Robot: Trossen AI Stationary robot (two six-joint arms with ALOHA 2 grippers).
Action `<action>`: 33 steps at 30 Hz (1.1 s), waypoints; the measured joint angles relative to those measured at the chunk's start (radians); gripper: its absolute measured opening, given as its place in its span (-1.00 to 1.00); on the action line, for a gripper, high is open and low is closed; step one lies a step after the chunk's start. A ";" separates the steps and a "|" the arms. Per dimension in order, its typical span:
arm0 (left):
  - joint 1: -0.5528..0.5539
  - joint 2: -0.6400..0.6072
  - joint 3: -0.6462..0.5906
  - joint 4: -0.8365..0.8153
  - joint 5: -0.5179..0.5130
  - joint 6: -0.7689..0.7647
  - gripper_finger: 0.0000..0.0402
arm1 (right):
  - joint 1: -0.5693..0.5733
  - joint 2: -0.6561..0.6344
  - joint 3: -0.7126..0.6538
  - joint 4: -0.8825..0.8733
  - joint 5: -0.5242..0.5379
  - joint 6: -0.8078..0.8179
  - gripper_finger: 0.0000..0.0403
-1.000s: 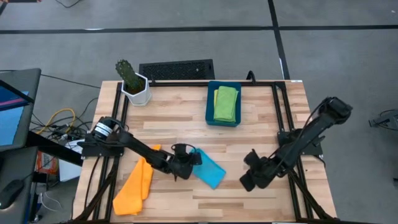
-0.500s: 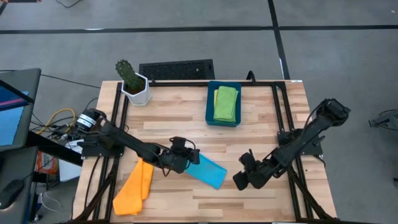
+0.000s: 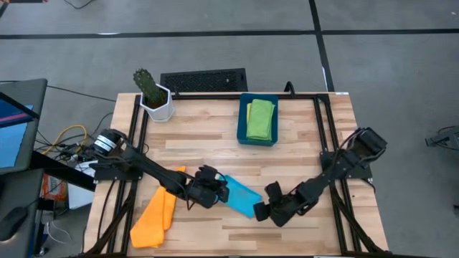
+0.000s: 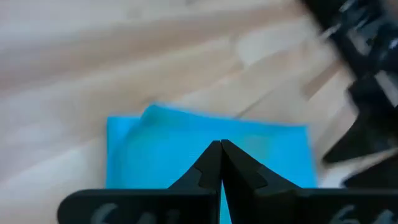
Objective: Fold microfiber towels
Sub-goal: Fold the blue towel, then put the blue towel into the blue bin
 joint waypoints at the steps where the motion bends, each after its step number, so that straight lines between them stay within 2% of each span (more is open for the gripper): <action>1: 0.000 0.015 0.000 -0.002 0.013 -0.005 -1.00 | -0.005 0.011 0.004 -0.008 0.001 0.001 0.02; 7: -0.014 0.066 -0.001 -0.003 0.046 -0.097 -1.00 | -0.055 0.084 0.038 -0.001 -0.042 0.003 0.02; 18: -0.053 0.079 0.000 0.044 0.041 -0.117 -1.00 | -0.119 0.124 0.045 -0.044 -0.088 0.032 -0.04; 22: -0.065 0.079 0.000 0.053 0.045 -0.133 -1.00 | -0.164 0.125 0.044 -0.064 -0.121 0.027 -0.23; 28: -0.073 0.076 0.000 0.073 0.051 -0.142 -1.00 | -0.227 0.127 0.042 -0.084 -0.131 -0.002 -0.62; 33: -0.072 0.075 0.000 0.109 0.083 -0.109 -1.00 | -0.270 0.126 0.043 -0.104 -0.169 -0.136 -0.92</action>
